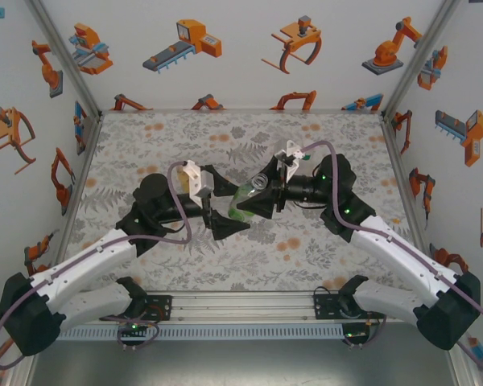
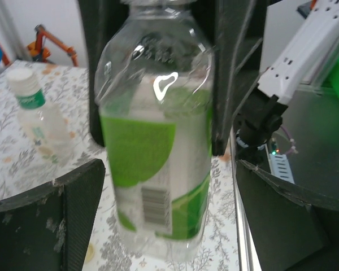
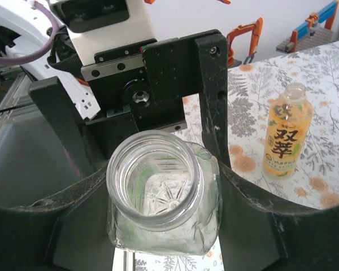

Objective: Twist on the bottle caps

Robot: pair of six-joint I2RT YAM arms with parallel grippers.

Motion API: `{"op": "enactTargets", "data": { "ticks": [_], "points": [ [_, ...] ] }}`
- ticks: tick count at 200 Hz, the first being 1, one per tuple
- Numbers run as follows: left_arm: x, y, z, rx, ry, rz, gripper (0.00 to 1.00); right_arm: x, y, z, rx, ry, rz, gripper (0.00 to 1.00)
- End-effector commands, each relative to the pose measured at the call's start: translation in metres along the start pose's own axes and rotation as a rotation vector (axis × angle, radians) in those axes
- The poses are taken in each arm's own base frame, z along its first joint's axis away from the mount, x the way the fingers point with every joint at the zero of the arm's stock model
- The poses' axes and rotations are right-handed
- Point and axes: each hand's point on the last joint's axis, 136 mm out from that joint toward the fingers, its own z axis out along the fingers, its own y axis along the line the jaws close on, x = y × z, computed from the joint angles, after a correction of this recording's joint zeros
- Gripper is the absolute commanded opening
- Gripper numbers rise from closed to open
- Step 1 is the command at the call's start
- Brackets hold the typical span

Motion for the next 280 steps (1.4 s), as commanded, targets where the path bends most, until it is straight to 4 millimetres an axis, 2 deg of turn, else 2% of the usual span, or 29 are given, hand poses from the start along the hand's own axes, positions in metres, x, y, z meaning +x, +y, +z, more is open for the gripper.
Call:
{"op": "enactTargets", "data": {
  "ticks": [1,61,100,109,130,140,154,177,215,239,268,280],
  "points": [
    [-0.019,-0.011,0.006,0.067,-0.033,0.036,0.85,-0.025,0.016,-0.002,-0.06,-0.072,-0.036,0.27],
    [-0.017,-0.008,0.013,0.077,-0.024,0.012,0.65,-0.027,0.023,-0.001,-0.079,-0.09,-0.031,0.26],
    [-0.015,-0.007,0.014,0.074,-0.011,0.003,0.45,-0.027,0.022,-0.001,-0.07,-0.092,-0.027,0.27],
    [-0.014,-0.007,0.013,0.072,-0.008,0.004,0.42,-0.027,0.021,-0.002,-0.064,-0.09,-0.027,0.33],
    [-0.011,-0.004,0.012,0.045,0.006,0.006,0.35,-0.024,0.017,-0.004,-0.023,-0.078,-0.023,0.57],
    [-0.009,0.0,0.011,0.016,0.013,0.006,0.32,-0.023,0.015,-0.007,0.007,-0.07,-0.027,0.66],
    [-0.005,0.007,0.009,-0.031,0.031,0.007,0.29,-0.022,0.01,-0.011,0.064,-0.057,-0.04,0.71],
    [0.003,0.02,0.002,-0.117,0.056,0.004,0.2,-0.02,0.003,-0.022,0.165,-0.029,-0.052,0.74],
    [0.011,0.042,-0.017,-0.264,0.069,-0.005,0.05,-0.013,-0.019,-0.041,0.364,0.01,-0.028,0.73],
    [0.013,0.05,-0.029,-0.329,0.073,-0.008,0.0,-0.005,-0.037,-0.054,0.5,0.031,0.018,0.72],
    [0.013,0.056,-0.043,-0.394,0.067,-0.006,0.0,0.022,-0.078,-0.083,0.782,0.069,0.148,0.69],
    [0.015,0.058,-0.047,-0.415,0.07,-0.007,0.0,0.035,-0.088,-0.091,0.85,0.094,0.185,0.67]
  ]
}}
